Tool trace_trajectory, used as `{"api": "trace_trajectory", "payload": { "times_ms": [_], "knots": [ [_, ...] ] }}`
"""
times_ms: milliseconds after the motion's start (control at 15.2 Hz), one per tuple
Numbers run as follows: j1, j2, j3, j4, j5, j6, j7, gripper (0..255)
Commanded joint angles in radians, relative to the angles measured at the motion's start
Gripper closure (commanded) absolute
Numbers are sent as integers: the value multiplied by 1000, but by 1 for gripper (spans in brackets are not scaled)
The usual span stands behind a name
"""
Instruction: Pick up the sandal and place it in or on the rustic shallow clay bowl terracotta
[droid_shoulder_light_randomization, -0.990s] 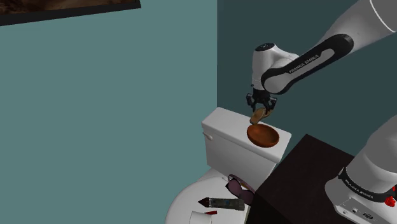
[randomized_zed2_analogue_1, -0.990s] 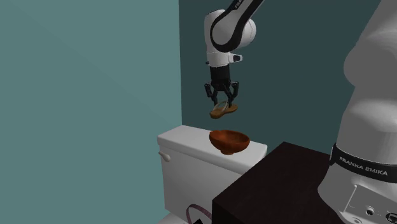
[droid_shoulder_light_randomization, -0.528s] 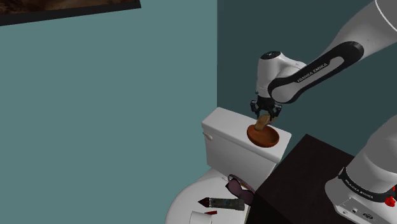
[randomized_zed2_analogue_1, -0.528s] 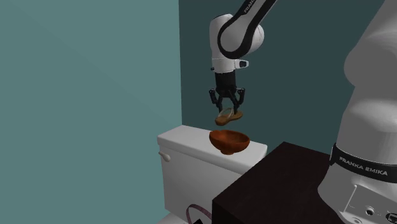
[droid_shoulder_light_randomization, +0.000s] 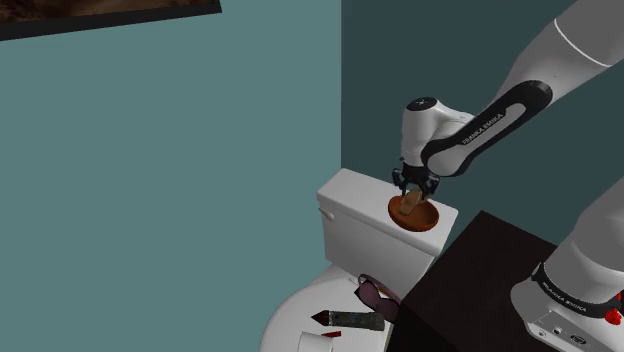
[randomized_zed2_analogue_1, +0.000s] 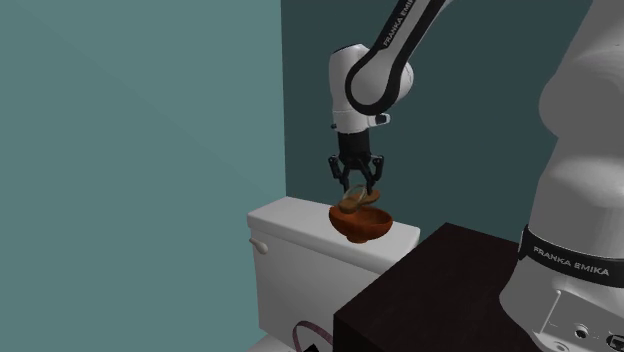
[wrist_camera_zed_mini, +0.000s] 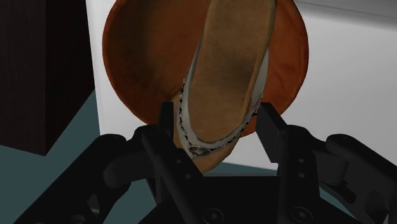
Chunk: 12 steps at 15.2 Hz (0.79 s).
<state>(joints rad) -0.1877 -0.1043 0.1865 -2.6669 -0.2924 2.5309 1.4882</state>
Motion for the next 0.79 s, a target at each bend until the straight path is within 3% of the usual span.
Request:
{"api": "trace_trajectory", "payload": {
  "times_ms": [0,132,594,660,726],
  "knots": [
    [-7,33,0,-1,-26,32,21,255],
    [-12,64,0,-2,-53,61,44,255],
    [-12,64,0,-2,-53,61,44,255],
    [-12,64,0,-2,-53,61,44,0],
    [-12,64,0,-2,-53,61,44,0]
  ]
}}
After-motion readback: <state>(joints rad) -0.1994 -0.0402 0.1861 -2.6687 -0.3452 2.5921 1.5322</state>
